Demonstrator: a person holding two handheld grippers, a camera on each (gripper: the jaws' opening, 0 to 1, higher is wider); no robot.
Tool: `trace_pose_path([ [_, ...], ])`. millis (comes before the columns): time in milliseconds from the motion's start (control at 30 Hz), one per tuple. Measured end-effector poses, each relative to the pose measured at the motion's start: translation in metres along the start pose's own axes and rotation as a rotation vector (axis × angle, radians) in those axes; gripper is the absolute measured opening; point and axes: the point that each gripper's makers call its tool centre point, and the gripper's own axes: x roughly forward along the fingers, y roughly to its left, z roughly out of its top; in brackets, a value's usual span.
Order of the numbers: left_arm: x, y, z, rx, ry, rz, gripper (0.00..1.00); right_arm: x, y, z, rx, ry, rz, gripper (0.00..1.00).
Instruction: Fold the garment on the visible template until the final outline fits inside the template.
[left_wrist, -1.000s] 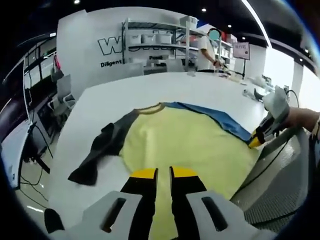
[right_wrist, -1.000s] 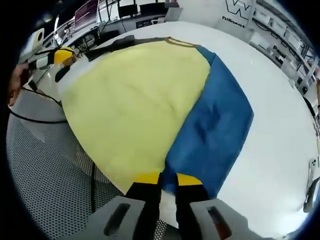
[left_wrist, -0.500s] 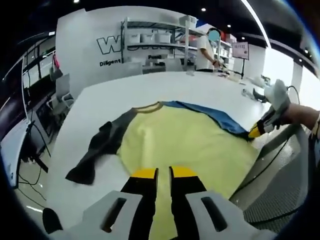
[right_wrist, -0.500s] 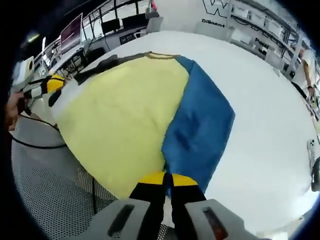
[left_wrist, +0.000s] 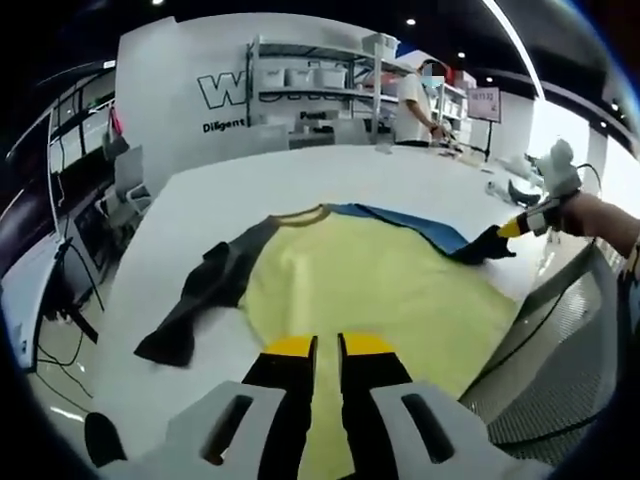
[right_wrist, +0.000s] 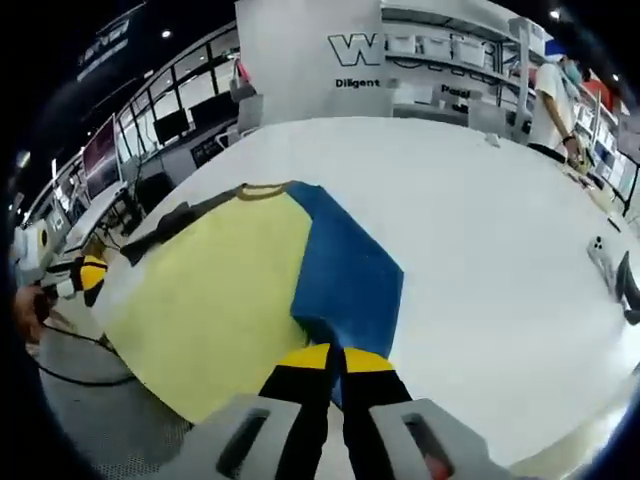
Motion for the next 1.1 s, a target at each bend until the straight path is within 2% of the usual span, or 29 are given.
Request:
trace_pose_path([
  [133,0.000,0.001,0.000,-0.003,-0.003,0.004,0.05,-0.004,-0.012,0.020,0.069,-0.064,-0.028,0.00],
  [233,0.000,0.001,0.000,-0.008,-0.004,0.006,0.05,-0.006,-0.023,0.037,0.157,-0.120,-0.039,0.00],
  [367,0.000,0.001,0.000,-0.008,-0.005,0.007,0.05,-0.007,-0.029,0.044,0.169,-0.144,-0.050,0.00],
  [433,0.000,0.000,0.003,-0.004,-0.006,0.005,0.05,-0.009,-0.041,0.059,0.205,-0.187,-0.077,0.00],
  [467,0.000,-0.001,0.003,-0.003,-0.007,0.005,0.05,-0.009,-0.049,0.066,0.204,-0.198,-0.092,0.00],
  [900,0.003,-0.003,0.007,0.004,-0.012,-0.001,0.04,-0.008,-0.086,0.093,0.202,-0.247,-0.142,0.00],
  [1100,0.005,-0.001,0.005,0.003,-0.006,-0.002,0.04,-0.006,-0.112,0.103,0.248,-0.274,-0.177,0.00],
])
